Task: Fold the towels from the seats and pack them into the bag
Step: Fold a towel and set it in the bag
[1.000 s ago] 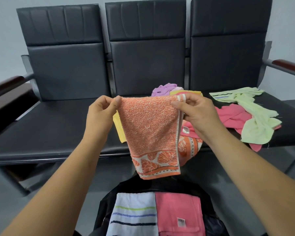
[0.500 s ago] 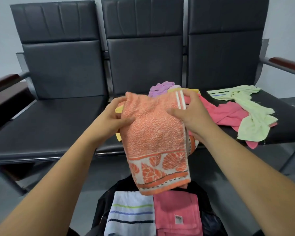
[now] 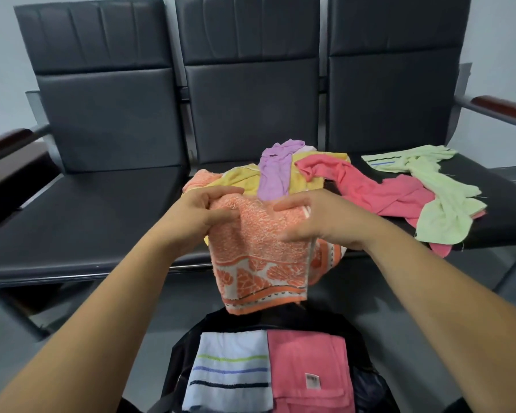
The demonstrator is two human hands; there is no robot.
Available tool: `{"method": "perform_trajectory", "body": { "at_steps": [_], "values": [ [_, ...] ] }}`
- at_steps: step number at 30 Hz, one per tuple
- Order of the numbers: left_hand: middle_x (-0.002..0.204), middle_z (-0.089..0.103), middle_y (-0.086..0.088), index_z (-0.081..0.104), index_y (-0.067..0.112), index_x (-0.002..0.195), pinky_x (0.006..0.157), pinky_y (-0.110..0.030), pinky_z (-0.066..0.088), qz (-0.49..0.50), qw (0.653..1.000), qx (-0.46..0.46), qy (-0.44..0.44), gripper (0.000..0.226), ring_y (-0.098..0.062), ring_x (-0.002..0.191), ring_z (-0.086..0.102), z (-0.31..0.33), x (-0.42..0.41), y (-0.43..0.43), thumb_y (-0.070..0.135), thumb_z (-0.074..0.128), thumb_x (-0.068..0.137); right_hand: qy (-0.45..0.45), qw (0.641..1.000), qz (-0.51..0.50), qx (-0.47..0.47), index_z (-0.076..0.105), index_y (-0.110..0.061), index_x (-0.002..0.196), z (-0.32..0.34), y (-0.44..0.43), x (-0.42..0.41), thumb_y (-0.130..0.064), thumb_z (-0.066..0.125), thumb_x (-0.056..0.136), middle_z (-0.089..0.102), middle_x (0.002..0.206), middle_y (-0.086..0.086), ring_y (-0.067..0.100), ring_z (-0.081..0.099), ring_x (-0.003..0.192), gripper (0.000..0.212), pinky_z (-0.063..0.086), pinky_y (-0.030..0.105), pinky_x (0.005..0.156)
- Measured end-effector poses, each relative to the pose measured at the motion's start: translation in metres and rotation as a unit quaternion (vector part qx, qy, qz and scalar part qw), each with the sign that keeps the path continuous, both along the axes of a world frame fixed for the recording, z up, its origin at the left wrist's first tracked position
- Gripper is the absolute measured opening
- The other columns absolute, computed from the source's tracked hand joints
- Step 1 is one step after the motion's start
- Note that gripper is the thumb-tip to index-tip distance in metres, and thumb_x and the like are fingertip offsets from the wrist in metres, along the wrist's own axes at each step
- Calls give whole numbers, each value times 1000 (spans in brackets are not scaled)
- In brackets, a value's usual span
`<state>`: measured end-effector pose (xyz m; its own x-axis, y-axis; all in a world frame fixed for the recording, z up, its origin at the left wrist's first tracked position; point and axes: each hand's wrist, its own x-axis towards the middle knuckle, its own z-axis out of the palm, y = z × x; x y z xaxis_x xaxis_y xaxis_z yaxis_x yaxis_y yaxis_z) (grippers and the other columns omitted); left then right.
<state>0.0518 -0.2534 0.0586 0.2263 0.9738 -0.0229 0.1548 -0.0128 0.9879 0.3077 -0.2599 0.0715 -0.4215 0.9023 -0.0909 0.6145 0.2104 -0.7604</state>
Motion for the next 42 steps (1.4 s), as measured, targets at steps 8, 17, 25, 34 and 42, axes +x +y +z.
{"method": "perform_trajectory", "body": {
  "at_steps": [8, 17, 25, 34, 42],
  "values": [
    [96, 58, -7, 70, 27, 99, 93, -62, 50, -19, 994, 48, 99, 19, -26, 92, 55, -9, -2, 1, 38, 55, 101, 112, 989, -50, 76, 74, -30, 97, -12, 9, -1, -15, 74, 90, 71, 89, -21, -5, 66, 85, 17, 47, 11, 74],
    [122, 67, -6, 59, 24, 125, 85, -43, 55, 76, 977, -172, -101, 47, -22, 105, 64, -13, 12, 3, 56, 57, 91, 320, 914, -215, -127, 71, -14, 111, -21, 13, -2, -6, 67, 95, 71, 103, 16, 26, 69, 77, 18, 59, 39, 70],
    [102, 75, -11, 71, 7, 109, 75, -23, 59, 6, 989, -40, 139, 20, -20, 90, 71, -16, 10, -1, 7, 72, 89, 323, 907, -190, -191, 69, 2, 114, -22, 16, 14, -9, 77, 87, 73, 99, 14, 24, 74, 86, 30, 60, 41, 83],
    [94, 70, -11, 70, 26, 101, 88, -52, 55, 29, 998, -35, 34, 8, -29, 87, 66, -12, 8, -1, 25, 70, 93, 167, 981, -97, -11, 74, -19, 100, -20, 0, 15, -11, 80, 84, 77, 99, 0, 22, 73, 100, 19, 55, 48, 98],
    [108, 74, -9, 63, 16, 122, 80, -30, 58, -16, 998, -39, -49, 53, -21, 97, 72, -15, 20, -2, 15, 79, 71, 344, 906, -198, -147, 68, -15, 112, -26, 2, 30, -12, 75, 89, 74, 92, 13, 22, 74, 75, 24, 59, 33, 61]
  ]
}}
